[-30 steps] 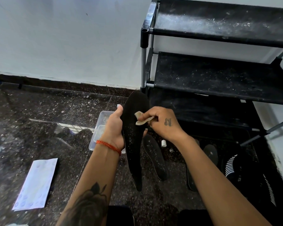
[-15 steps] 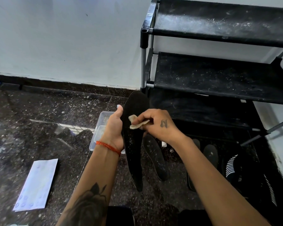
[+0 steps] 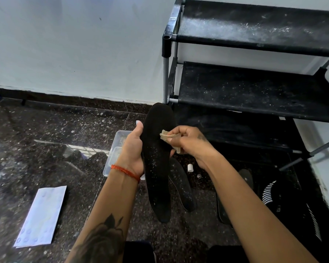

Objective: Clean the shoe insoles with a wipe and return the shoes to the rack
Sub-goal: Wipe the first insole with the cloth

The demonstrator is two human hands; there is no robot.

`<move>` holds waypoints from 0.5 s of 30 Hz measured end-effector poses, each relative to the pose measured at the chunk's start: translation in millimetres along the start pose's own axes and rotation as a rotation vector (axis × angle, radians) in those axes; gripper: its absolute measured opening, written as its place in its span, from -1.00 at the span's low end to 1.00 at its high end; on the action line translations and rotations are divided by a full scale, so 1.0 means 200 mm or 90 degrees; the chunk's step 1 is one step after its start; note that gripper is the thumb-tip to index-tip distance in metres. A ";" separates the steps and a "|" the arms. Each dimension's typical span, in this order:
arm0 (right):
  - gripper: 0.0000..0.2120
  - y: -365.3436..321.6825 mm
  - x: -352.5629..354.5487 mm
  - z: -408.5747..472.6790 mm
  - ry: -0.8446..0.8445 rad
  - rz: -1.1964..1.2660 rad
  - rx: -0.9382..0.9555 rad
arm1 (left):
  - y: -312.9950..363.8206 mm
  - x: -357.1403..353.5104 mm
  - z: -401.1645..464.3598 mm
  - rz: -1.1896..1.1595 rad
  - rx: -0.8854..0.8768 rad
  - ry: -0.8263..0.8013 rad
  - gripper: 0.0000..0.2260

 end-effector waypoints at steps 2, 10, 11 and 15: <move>-0.93 0.00 0.00 0.00 0.040 0.033 0.007 | 0.00 0.00 0.00 0.002 0.001 -0.015 -0.38; -0.93 -0.04 0.08 0.02 0.247 -0.116 0.186 | -0.01 -0.06 -0.04 0.094 0.008 -0.105 -0.46; -0.93 -0.05 0.07 0.02 0.257 -0.147 0.215 | -0.01 -0.07 -0.04 0.101 0.004 -0.111 -0.45; -0.92 -0.08 0.04 -0.01 0.276 -0.224 0.304 | -0.02 -0.08 -0.03 0.090 0.022 -0.100 -0.37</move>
Point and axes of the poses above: each hand's wrist, its own z-axis towards the middle knuckle, its own x-axis out of the back of the hand, y = z × x, the point moved 5 cm from there along z, towards the middle knuckle, and after that the axes turned 5 degrees about z, right-handed, at the moved point
